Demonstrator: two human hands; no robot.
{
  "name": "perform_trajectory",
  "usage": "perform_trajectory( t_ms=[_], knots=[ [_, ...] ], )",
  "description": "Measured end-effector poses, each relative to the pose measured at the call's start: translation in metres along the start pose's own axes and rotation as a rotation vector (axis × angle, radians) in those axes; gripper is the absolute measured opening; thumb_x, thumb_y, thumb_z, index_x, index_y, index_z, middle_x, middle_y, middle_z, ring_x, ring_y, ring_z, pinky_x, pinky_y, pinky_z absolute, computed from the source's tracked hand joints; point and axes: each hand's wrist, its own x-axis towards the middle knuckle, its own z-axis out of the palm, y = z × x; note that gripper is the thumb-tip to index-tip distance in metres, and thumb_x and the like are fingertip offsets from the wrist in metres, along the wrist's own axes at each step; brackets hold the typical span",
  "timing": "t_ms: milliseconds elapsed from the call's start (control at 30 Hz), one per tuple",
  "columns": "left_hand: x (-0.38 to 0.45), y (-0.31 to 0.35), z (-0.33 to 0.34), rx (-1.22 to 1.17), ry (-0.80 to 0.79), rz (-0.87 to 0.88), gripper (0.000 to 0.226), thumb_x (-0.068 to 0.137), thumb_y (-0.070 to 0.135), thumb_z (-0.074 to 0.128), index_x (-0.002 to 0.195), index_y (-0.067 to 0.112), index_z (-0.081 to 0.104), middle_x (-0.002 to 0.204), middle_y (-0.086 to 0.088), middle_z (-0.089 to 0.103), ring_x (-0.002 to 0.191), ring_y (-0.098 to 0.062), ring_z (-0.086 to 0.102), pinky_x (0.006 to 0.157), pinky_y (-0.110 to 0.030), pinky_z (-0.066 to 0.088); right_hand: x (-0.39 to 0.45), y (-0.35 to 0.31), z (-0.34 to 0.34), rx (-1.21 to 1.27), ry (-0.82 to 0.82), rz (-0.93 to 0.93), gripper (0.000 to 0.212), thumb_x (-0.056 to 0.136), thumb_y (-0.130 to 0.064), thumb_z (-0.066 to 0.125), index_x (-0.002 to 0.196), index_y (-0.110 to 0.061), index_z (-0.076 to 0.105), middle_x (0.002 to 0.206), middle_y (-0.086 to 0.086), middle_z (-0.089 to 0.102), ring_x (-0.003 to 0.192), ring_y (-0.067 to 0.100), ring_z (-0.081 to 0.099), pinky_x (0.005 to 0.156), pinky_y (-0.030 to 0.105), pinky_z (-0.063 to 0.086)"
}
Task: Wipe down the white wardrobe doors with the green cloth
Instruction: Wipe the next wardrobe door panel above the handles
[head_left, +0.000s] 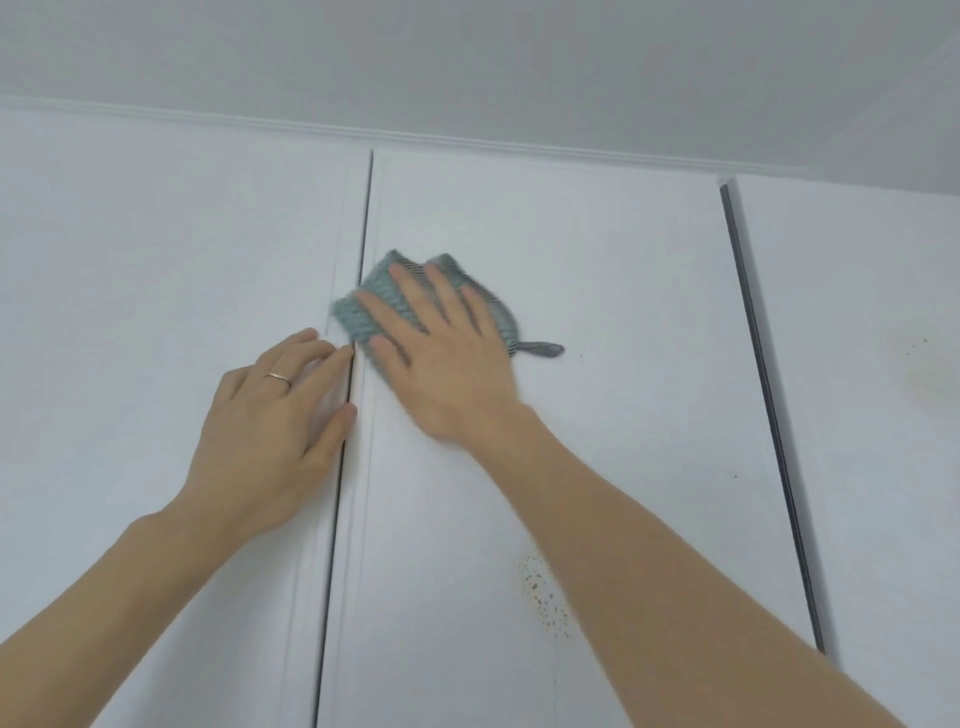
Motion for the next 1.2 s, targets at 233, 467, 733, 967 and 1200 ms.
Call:
perform_trajectory(
  t_ms=[233, 467, 733, 967, 1200],
  knots=[
    [-0.016, 0.013, -0.001, -0.003, -0.040, 0.000, 0.060, 0.100, 0.044, 0.038, 0.147, 0.012, 0.057, 0.146, -0.008, 0.055, 0.149, -0.032, 0.040, 0.114, -0.050, 0.033, -0.052, 0.142, -0.045, 0.018, 0.159, 0.791, 0.055, 0.109, -0.050, 0.015, 0.163, -0.040, 0.009, 0.172, -0.007, 0.000, 0.158, 0.021, -0.002, 0.127, 0.047, -0.002],
    [-0.028, 0.005, -0.008, 0.005, -0.128, 0.023, 0.062, 0.101, 0.047, 0.038, 0.151, 0.013, 0.053, 0.151, -0.011, 0.053, 0.151, -0.032, 0.039, 0.116, -0.053, 0.041, -0.006, 0.002, -0.005, 0.023, 0.142, 0.554, 0.054, 0.110, -0.044, 0.017, 0.163, -0.035, 0.009, 0.172, 0.001, -0.003, 0.158, 0.025, -0.007, 0.127, 0.049, -0.004],
    [-0.030, 0.007, -0.004, -0.027, -0.096, 0.013, 0.063, 0.102, 0.047, 0.038, 0.151, 0.012, 0.054, 0.153, -0.011, 0.051, 0.152, -0.031, 0.036, 0.115, -0.056, 0.042, -0.059, 0.072, -0.021, -0.026, 0.057, 0.251, 0.054, 0.107, -0.055, 0.017, 0.160, -0.046, 0.016, 0.171, -0.012, 0.006, 0.158, 0.015, 0.001, 0.128, 0.042, 0.001],
    [-0.032, 0.013, -0.004, -0.072, -0.105, -0.024, 0.063, 0.102, 0.046, 0.036, 0.153, 0.012, 0.051, 0.154, -0.009, 0.048, 0.154, -0.027, 0.030, 0.111, -0.053, 0.043, -0.062, 0.082, -0.028, 0.034, 0.222, 1.009, 0.055, 0.110, -0.046, 0.016, 0.163, -0.037, 0.007, 0.172, 0.000, -0.004, 0.158, 0.026, -0.006, 0.127, 0.048, -0.004],
    [-0.033, 0.010, -0.001, -0.118, -0.106, -0.036, 0.065, 0.102, 0.048, 0.034, 0.155, 0.014, 0.047, 0.159, -0.007, 0.040, 0.157, -0.027, 0.025, 0.115, -0.051, 0.037, -0.067, -0.034, 0.015, 0.004, 0.070, 0.053, 0.052, 0.109, -0.047, 0.027, 0.159, -0.037, 0.031, 0.169, -0.002, 0.022, 0.158, 0.024, 0.012, 0.127, 0.047, 0.010]
  ],
)
